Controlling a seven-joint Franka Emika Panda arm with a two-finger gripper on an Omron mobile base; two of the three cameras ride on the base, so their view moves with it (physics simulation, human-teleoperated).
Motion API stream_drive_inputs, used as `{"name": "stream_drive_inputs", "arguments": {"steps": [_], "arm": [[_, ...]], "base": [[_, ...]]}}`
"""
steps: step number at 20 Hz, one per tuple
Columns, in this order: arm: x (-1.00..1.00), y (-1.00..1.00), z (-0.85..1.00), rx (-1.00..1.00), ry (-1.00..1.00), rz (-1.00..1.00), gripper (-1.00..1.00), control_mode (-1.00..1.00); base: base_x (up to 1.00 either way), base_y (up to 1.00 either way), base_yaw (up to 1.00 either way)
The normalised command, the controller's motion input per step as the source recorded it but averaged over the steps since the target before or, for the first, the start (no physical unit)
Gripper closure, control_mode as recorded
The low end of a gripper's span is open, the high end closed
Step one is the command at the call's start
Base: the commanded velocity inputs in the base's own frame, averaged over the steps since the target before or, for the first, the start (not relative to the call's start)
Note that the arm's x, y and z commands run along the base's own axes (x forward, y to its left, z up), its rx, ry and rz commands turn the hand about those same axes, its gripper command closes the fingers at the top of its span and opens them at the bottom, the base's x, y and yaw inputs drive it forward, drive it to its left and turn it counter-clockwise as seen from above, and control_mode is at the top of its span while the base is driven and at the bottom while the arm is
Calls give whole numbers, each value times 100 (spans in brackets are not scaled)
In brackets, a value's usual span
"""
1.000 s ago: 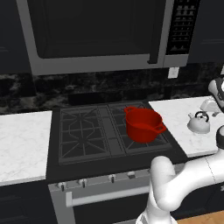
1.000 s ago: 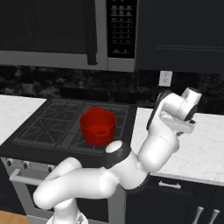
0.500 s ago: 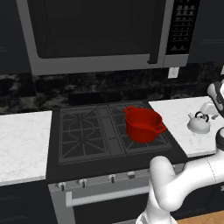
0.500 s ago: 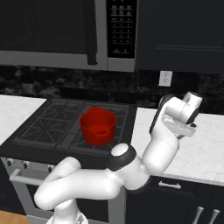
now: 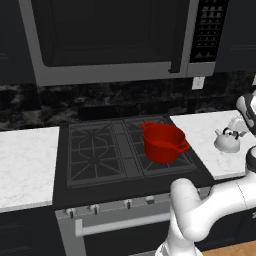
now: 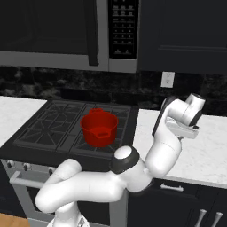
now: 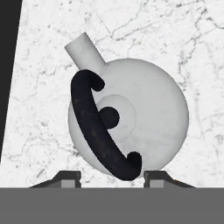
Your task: Pick the kettle from the counter and place it on a stove burner. Then turn the burner on.
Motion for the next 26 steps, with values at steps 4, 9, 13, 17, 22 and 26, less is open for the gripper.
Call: {"name": "stream_drive_inputs", "arguments": {"steps": [4, 9, 13, 17, 22, 26], "arm": [[2, 0, 0, 0, 0, -1, 100, -100], [-10, 10, 5, 0, -8, 0, 100, -100], [-65, 35, 57, 0, -39, 0, 100, -100], [-89, 50, 73, 2, -50, 0, 100, -100], [-92, 89, 86, 0, -53, 0, 100, -100], [-83, 100, 84, 0, -45, 0, 100, -100]], "base": [[0, 0, 0], [0, 0, 0], [0, 0, 0], [0, 0, 0], [0, 0, 0], [0, 0, 0]]}}
